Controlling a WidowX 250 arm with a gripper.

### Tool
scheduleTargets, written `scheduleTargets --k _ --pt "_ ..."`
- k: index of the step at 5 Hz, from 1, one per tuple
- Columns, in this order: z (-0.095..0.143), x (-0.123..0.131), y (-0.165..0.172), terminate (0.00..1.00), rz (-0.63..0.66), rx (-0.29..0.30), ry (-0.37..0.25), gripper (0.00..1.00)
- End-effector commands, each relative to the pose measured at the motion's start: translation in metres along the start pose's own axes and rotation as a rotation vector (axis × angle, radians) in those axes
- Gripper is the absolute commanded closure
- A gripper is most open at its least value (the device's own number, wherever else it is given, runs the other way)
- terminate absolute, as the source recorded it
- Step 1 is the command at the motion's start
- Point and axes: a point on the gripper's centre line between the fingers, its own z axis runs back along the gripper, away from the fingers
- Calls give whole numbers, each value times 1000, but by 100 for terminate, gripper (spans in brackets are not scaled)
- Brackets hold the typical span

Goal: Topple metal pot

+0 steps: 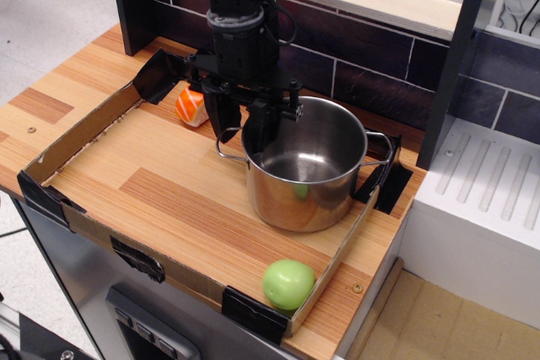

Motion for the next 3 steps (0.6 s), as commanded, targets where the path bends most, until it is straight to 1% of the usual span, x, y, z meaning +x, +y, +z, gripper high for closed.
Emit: scheduleTargets --k 1,2,3 --pt "12 3 4 0 10 65 -86 100" --pt "35 1 13 0 31 152 -113 100" --pt "58 -11 21 0 -3 242 -163 100"
